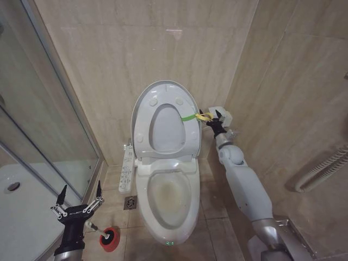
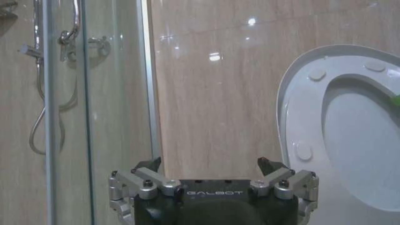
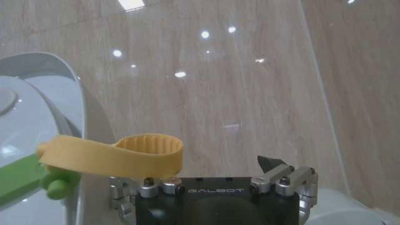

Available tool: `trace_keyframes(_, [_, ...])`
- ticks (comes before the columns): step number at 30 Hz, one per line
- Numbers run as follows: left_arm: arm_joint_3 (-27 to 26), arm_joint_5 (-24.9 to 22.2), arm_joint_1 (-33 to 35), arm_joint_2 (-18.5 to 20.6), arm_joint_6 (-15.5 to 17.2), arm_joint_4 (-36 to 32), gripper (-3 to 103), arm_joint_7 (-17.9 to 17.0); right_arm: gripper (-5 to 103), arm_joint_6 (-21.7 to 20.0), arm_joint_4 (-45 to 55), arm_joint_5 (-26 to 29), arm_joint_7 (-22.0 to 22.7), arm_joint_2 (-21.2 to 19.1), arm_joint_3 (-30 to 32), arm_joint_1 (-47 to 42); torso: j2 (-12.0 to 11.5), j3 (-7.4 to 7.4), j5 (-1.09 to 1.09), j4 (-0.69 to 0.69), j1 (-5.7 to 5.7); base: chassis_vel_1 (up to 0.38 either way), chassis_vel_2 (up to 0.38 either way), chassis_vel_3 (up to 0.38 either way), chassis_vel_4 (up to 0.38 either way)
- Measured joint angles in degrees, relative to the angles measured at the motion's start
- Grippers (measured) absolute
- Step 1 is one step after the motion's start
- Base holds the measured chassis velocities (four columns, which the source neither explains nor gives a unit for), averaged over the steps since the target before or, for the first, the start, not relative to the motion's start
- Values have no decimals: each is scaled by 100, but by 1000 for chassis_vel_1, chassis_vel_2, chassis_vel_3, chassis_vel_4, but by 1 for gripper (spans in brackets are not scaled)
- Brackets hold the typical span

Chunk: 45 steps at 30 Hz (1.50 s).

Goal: Open the toilet lid, clean the toilet bowl with a toilet brush, close the toilet lid, and flush.

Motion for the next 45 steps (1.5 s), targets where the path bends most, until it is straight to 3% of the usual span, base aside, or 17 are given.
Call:
trace_keyframes(10, [0,0,0,0,0,0,100,0,100,2,-60,-18,-23,-62,-63,121,0,0,-1,9,0,0,0,0,0])
trace_keyframes(19, [0,0,0,0,0,0,100,0,100,9,-34,26,-65,-111,-24,51,0,1,1,3,0,0,0,0,0])
trace_keyframes(29, [0,0,0,0,0,0,100,0,100,178,-552,-171,-51,34,-51,509,0,1,1,11,0,0,0,0,0])
trace_keyframes(34, [0,0,0,0,0,0,100,0,100,246,-746,-259,-60,72,-58,678,0,1,0,8,0,0,0,0,0])
trace_keyframes(45, [0,0,0,0,0,0,100,0,100,-32,373,217,-37,-270,-370,70,0,0,0,3,0,0,0,0,0])
